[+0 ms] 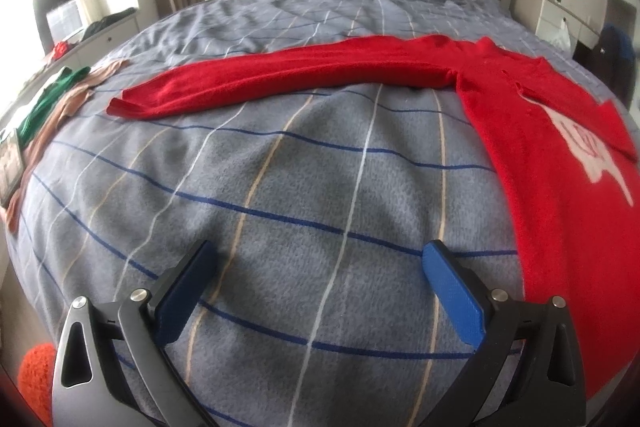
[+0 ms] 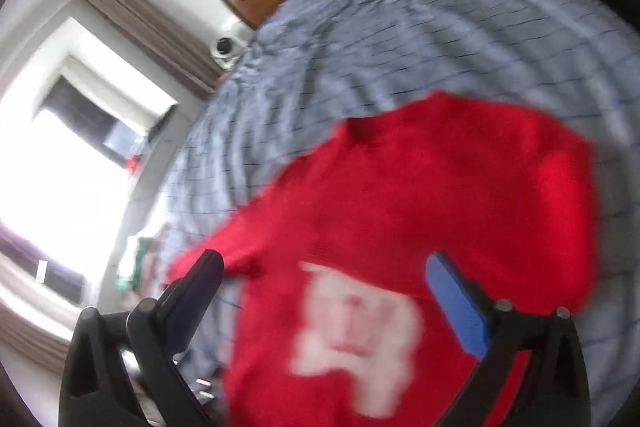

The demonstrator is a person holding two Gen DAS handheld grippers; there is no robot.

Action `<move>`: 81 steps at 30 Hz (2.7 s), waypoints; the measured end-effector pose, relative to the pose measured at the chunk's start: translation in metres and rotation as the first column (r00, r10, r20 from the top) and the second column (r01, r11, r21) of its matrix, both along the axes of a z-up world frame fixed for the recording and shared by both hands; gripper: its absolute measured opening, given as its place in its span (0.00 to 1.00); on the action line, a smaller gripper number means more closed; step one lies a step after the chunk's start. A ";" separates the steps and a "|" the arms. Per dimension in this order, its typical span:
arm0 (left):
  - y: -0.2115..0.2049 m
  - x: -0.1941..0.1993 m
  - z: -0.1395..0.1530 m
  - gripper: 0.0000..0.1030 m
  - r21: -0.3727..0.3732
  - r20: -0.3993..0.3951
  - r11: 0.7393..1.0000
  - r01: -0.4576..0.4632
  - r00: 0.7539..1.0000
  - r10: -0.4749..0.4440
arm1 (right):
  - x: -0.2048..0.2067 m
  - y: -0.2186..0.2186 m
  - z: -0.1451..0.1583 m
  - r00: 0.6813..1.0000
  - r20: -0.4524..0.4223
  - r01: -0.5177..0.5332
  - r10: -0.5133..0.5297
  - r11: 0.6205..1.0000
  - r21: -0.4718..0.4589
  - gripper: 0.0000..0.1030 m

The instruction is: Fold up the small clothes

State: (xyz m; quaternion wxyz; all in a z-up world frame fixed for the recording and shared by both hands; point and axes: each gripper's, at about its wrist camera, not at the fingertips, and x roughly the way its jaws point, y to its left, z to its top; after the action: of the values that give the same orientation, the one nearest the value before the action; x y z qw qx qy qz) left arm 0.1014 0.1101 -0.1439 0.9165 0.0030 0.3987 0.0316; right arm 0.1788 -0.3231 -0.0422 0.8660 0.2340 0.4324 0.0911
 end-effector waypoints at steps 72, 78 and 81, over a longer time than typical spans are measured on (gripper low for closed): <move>-0.277 0.159 0.149 0.77 -0.027 0.014 0.867 0.498 0.867 -0.498 | -0.178 -0.150 -0.102 0.924 0.085 0.377 -0.372 0.855 -0.356 1.00; -0.281 0.092 0.101 0.82 0.021 -0.082 0.798 0.602 0.797 -0.599 | -0.177 -0.150 -0.102 0.924 0.086 0.378 -0.373 0.854 -0.357 1.00; -0.240 0.051 0.084 0.82 0.070 -0.118 0.776 0.626 0.778 -0.617 | -0.177 -0.150 -0.103 0.924 0.085 0.378 -0.373 0.854 -0.357 1.00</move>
State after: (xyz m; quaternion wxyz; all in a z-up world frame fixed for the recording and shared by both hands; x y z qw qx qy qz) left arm 0.1523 -0.1302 -0.0601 0.8556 0.1842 0.4129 -0.2521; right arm 0.0014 -0.4730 -0.1447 0.8981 0.1474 0.3822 -0.1603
